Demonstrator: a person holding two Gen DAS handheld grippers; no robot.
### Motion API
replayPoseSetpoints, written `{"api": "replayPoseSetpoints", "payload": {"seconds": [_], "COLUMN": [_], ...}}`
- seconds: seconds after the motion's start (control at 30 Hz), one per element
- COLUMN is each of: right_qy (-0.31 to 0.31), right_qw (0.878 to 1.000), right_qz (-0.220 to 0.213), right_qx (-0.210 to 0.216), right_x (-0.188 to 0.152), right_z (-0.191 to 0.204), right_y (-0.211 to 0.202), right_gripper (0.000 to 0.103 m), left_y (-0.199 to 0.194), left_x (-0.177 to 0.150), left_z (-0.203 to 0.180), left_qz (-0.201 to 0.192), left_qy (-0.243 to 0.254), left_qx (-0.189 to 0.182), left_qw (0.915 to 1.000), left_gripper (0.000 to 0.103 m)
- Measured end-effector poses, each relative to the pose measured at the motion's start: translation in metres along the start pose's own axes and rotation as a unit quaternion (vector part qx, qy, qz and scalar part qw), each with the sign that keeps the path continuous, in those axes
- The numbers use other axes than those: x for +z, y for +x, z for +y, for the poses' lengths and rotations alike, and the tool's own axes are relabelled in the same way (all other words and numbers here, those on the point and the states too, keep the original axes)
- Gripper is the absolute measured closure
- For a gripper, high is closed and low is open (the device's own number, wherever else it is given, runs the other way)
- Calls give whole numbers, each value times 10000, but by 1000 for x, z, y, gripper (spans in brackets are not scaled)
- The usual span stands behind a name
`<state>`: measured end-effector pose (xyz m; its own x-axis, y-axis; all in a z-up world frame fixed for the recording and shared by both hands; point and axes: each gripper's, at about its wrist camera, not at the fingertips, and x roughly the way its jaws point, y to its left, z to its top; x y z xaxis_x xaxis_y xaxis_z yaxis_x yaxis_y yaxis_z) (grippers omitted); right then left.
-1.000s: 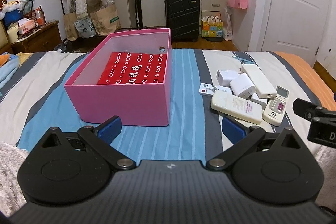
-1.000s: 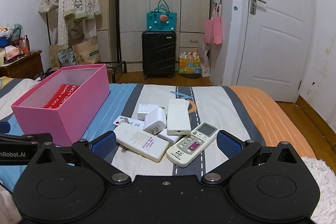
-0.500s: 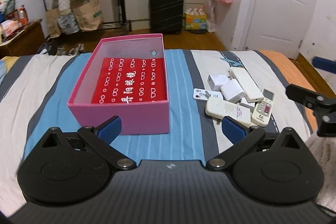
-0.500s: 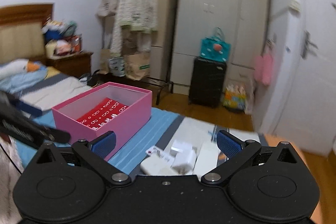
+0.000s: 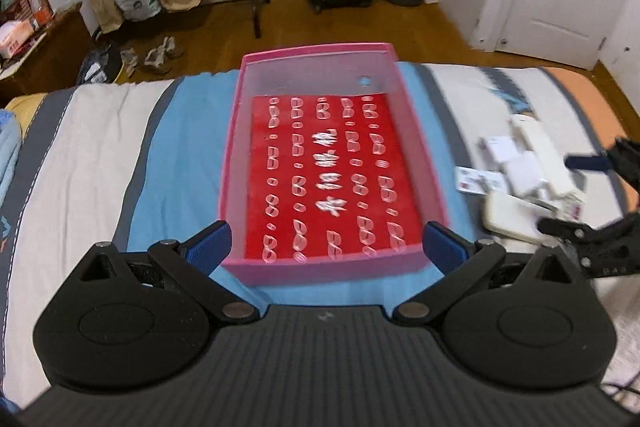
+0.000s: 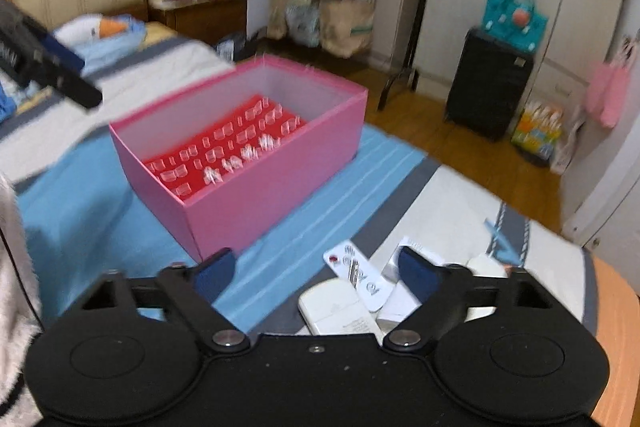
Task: Organize rigid objects
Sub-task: 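Move the right gripper to the white TCL remote while the left gripper rests on the pink box wall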
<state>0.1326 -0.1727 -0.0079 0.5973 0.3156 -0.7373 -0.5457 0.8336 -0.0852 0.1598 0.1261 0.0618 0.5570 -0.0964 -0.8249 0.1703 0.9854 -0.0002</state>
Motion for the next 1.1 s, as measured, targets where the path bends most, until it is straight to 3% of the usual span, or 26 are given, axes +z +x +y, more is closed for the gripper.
{"api": "replayPoseSetpoints", "payload": {"seconds": [0.07,0.2,0.3,0.4,0.47,0.57,0.7,0.77,0.97,1.1], "right_qy": [-27,31,-311,-629,-607,-473,-301,-280,-382,-356], "right_qw": [10000,9997,9986,9963,9954,9952,9949,9942,9922,9913], "right_qz": [31,91,196,324,414,568,588,616,831,925], "right_qx": [7,223,372,494,615,645,761,836,850,869], "right_x": [-7,-23,-32,-38,-42,-44,-45,-47,-50,-54], "right_z": [-5,-17,-20,-23,-27,-36,-44,-47,-50,-53], "right_y": [10,17,17,21,30,46,54,56,63,64], "right_gripper": [32,33,33,33,33,34,38,39,40,40], "left_y": [21,65,95,117,132,152,173,177,181,178], "left_x": [8,21,28,35,37,35,32,31,27,26], "left_z": [12,32,41,58,72,89,105,107,97,93], "left_qz": [37,38,106,235,362,453,408,313,15,-66], "left_qy": [-75,11,125,-94,-336,-459,-702,-768,-415,-401], "left_qx": [64,206,443,408,240,268,15,-229,-163,-311], "left_qw": [9999,9998,9989,9988,9985,9976,9967,9963,9990,9987], "left_gripper": [3,5,13,21,32,48,96,99,99,98]}}
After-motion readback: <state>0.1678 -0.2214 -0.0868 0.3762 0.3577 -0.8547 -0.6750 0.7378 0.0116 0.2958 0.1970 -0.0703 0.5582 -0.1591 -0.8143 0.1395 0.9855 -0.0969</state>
